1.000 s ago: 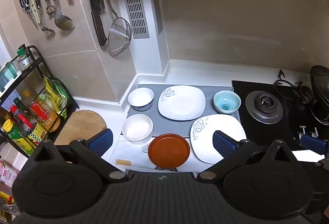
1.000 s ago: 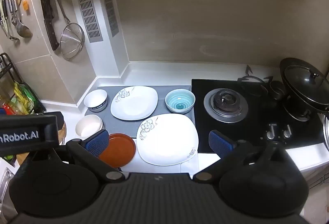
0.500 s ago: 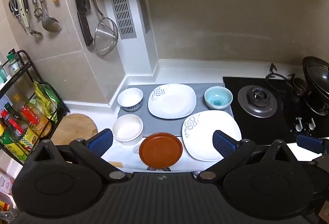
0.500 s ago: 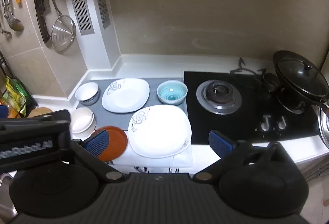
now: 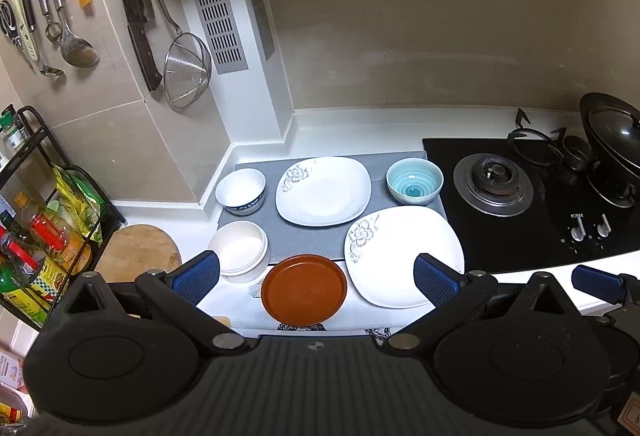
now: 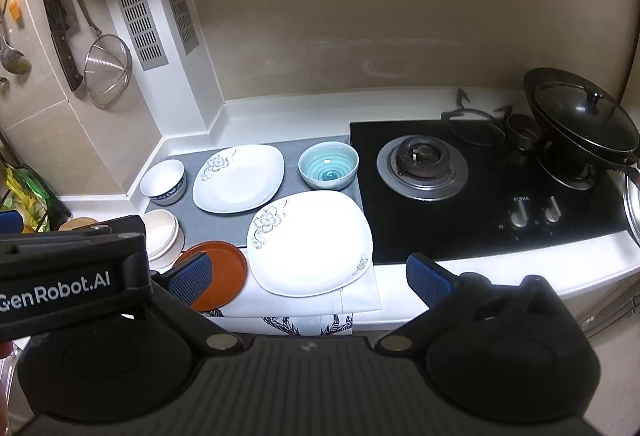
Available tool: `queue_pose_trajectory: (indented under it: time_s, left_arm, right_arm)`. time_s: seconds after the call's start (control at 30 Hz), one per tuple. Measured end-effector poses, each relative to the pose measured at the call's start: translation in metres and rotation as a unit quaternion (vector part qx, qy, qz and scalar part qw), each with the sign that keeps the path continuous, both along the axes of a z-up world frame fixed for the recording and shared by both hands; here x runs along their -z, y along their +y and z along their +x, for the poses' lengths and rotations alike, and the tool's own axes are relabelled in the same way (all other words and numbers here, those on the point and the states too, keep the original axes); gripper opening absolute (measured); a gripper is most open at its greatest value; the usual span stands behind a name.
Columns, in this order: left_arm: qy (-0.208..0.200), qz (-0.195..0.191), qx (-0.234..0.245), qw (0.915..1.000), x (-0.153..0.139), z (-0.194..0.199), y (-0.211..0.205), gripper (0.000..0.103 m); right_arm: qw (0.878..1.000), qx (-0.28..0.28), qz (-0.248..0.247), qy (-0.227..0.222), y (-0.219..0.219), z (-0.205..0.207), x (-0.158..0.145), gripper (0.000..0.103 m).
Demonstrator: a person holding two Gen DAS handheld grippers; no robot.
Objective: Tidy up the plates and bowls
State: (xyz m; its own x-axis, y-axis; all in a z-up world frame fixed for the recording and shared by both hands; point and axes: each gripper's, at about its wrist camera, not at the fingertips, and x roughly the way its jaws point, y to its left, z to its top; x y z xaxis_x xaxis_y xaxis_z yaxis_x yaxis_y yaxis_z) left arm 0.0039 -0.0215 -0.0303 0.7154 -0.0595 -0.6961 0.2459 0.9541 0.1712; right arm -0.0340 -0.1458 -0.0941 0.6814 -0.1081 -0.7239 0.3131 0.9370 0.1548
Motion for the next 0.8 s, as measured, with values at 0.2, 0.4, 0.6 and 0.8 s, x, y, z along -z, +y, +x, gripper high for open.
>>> queue_pose_trajectory:
  time_s: [0.2, 0.4, 0.6, 0.8]
  left_arm:
    - [0.001, 0.003, 0.0, 1.0, 0.006, 0.001, -0.001, 0.103]
    - [0.003, 0.005, -0.002, 1.0, 0.01, 0.001, -0.003, 0.103]
    - [0.004, 0.006, -0.008, 0.9999, 0.012, 0.003, 0.0, 0.103]
    - [0.011, 0.01, -0.012, 0.9998, 0.013, 0.007, -0.002, 0.103]
  right_arm:
    - [1.0, -0.001, 0.001, 0.002, -0.001, 0.004, 0.003, 0.103]
    - [1.0, -0.006, 0.021, 0.002, -0.003, 0.007, 0.007, 0.103]
    - [1.0, -0.011, 0.022, 0.003, 0.001, 0.008, 0.01, 0.103]
    - [1.0, -0.017, 0.022, 0.009, 0.003, 0.012, 0.01, 0.103]
